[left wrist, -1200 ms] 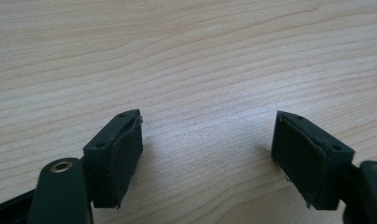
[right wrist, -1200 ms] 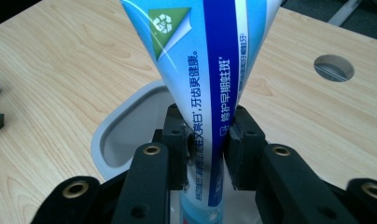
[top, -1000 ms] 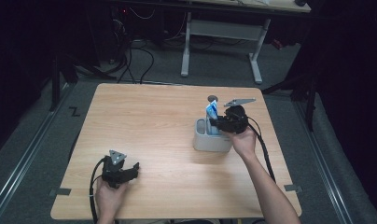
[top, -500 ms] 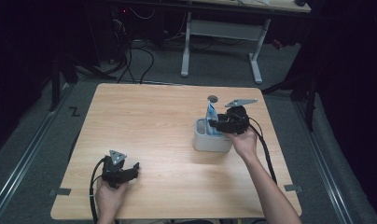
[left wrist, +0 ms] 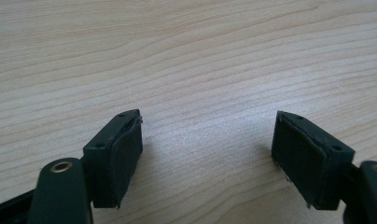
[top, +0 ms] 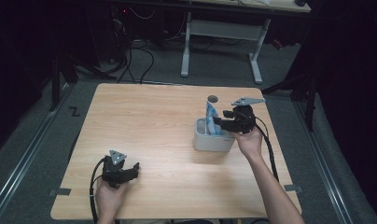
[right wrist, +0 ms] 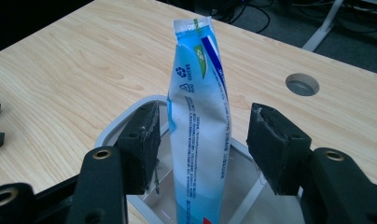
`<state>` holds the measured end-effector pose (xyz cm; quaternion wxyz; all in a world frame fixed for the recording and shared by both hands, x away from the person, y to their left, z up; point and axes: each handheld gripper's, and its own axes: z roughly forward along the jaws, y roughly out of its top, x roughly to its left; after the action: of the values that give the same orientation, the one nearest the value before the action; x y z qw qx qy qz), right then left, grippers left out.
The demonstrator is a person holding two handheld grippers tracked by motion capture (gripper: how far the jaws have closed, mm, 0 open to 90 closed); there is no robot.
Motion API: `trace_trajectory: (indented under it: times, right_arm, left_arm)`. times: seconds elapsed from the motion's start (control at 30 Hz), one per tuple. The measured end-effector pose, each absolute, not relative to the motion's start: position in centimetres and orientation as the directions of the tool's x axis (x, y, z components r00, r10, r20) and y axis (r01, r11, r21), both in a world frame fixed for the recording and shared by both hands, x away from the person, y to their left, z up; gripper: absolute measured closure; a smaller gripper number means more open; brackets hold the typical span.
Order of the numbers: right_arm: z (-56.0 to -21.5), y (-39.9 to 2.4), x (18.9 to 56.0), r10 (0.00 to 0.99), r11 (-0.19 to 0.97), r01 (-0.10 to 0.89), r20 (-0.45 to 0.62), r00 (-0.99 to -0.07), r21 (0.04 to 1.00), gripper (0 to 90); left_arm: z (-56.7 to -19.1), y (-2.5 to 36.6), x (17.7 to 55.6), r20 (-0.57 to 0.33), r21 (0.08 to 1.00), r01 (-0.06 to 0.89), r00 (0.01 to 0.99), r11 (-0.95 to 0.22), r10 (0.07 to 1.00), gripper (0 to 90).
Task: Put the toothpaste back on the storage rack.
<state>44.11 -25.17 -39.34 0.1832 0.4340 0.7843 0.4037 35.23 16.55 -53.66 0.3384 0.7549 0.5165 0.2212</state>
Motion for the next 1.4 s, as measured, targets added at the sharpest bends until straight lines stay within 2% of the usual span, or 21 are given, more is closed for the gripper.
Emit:
trace_trajectory:
  times: [0.7, 1.4]
  right_arm:
    - [-38.3, -27.1, 42.8, 0.841, 0.256, 0.505, 0.067, -0.536, 0.824, 47.3]
    - [-38.4, -30.8, 41.4, 0.872, 0.177, 0.529, 0.117, -0.475, 0.83, 47.7]
  left_arm:
    - [-53.7, 16.5, 35.2, -0.016, 0.74, 0.629, 0.369, -0.237, 0.929, 25.1]
    - [-53.7, 16.5, 35.2, -0.016, 0.74, 0.629, 0.369, -0.237, 0.929, 25.2]
